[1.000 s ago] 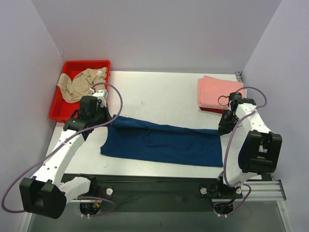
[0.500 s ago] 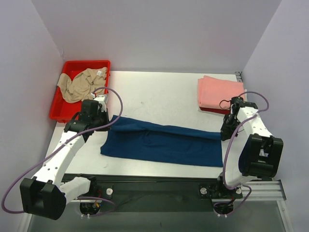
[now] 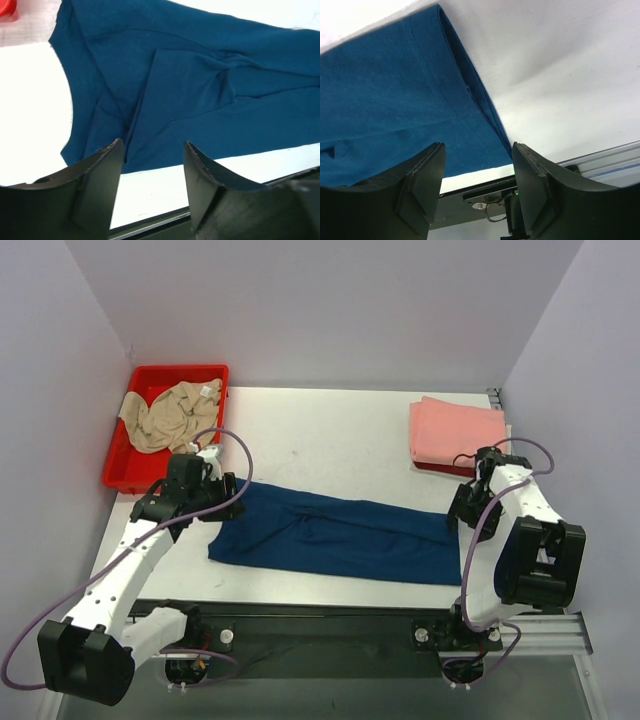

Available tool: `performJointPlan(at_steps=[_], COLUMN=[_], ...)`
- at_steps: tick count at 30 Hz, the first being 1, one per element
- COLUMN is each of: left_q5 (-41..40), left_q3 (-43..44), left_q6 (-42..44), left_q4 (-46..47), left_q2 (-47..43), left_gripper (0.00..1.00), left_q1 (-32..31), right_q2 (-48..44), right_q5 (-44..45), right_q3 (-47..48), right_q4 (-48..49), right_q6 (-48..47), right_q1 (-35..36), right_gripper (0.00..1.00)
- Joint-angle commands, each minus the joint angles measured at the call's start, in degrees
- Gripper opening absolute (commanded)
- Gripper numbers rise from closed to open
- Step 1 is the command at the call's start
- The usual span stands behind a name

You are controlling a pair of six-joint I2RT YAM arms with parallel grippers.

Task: Fold and stack the t-shirts
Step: Fold the other side of the tshirt into a rectangle

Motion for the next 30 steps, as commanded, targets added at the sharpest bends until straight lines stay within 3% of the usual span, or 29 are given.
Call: performJointPlan(at_steps=[1, 6, 14, 21, 30], left_q5=[4.1, 1.1, -3.1, -8.0, -11.1], left_q3=[0.4, 3.2, 12.8, 20.8, 22.1], left_q6=[-2.4, -3.7, -7.8, -7.3, -7.1], left_q4=[1.2, 6.0, 14.8, 12.2, 9.8], left_q2=[-1.9, 4.6, 23.0, 35.4, 39.9], left_gripper=[0.62, 0.63, 0.64, 0.64, 0.64], left_q1=[-0.1, 0.8, 1.9, 2.0, 2.0], right_q2=[-0.3, 3.8, 11.7, 14.4, 16.5], right_q5=[0.6, -2.8, -8.3, -9.5, -9.4], right_q3=[3.5, 6.0, 9.1, 9.7, 9.5], right_q4=[-2.6, 1.1, 7.2, 7.9, 8.3], right_q6=[0.4, -0.3, 1.1, 2.3, 2.9], right_q1=[-1.2, -2.4, -4.2, -4.5, -4.6], right_gripper=[0.57, 0.54, 0.45, 0.43, 0.33])
